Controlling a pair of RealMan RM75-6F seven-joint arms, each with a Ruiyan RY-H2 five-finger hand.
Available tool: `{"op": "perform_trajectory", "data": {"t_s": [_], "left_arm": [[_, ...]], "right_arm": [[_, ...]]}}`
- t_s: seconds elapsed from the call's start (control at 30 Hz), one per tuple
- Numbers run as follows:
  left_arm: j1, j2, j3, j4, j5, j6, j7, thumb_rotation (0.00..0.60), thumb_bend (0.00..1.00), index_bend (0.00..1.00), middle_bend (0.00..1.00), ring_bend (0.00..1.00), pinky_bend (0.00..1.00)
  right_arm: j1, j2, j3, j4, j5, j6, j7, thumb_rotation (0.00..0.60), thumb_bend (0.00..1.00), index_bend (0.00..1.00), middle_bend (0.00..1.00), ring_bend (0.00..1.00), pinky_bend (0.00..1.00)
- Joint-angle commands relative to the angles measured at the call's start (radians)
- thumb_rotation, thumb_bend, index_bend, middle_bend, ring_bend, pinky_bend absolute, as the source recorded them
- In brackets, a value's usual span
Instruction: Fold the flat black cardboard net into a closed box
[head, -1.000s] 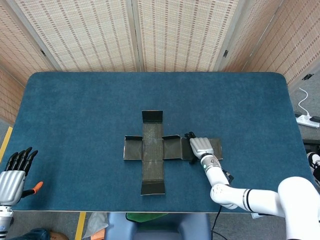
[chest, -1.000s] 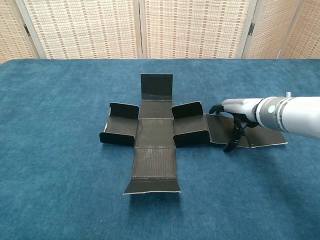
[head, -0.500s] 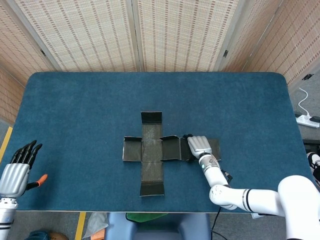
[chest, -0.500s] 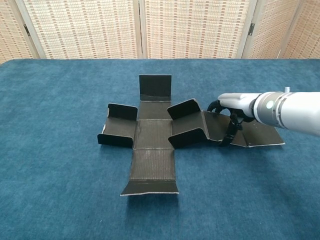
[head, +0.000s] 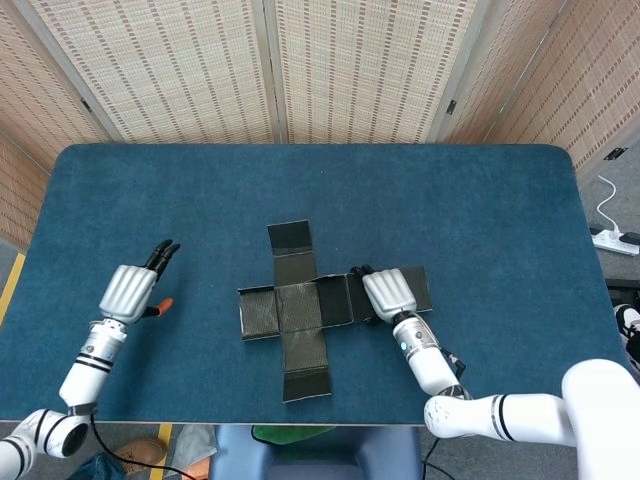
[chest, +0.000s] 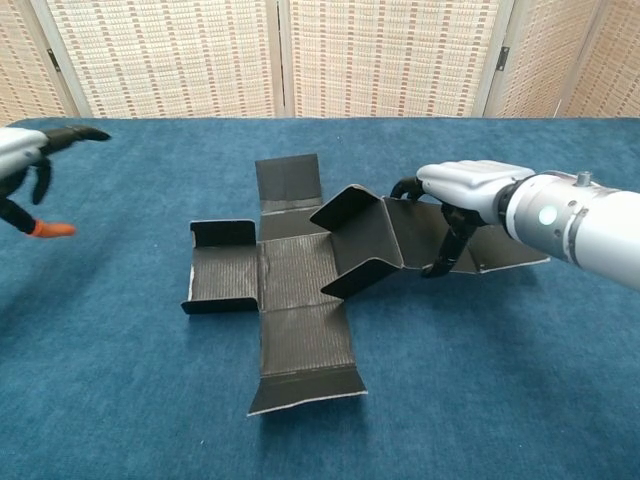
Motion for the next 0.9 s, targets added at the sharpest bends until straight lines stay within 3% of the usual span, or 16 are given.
{"op": "perform_trajectory", "data": {"t_s": [0.03,0.2,0.47,0.9], "left_arm": [[-0.041,-0.045,-0.005,0.033,-0.044,-0.058,0.064,0.6,0.2,0.01,0.06,0.58,0.77],[-0.068,-0.092,0.002,0.06,-0.078,-0.098,0.1,0.6,0.18,0.0,0.0,0.54,0.71],[-0.094,-0.16,0.016,0.1,-0.097,-0.114,0.11,0.6,0.18,0.0,0.0,0.51,0.68],[-0.121,-0.201,0.033,0.068,-0.066,-0.13,-0.094,0.6,0.17,0.0,0.0,0.51,0.67]], "right_arm": [[-0.012,-0.034,-0.027,0.021,-0.063,0.052,-0.046,0.6,0.22,0.51,0.44,0.73,1.0],[-0.024,-0.078,-0.04,0.064,-0.133,0.091,-0.083,0.6,0.22,0.51,0.44,0.73,1.0],[-0.042,-0.141,-0.044,0.135,-0.227,0.139,-0.136,0.6,0.22,0.51,0.45,0.73,1.0],[-0.078,-0.204,-0.019,0.217,-0.313,0.139,-0.153,0.6,0.22,0.51,0.45,0.73,1.0]]}}
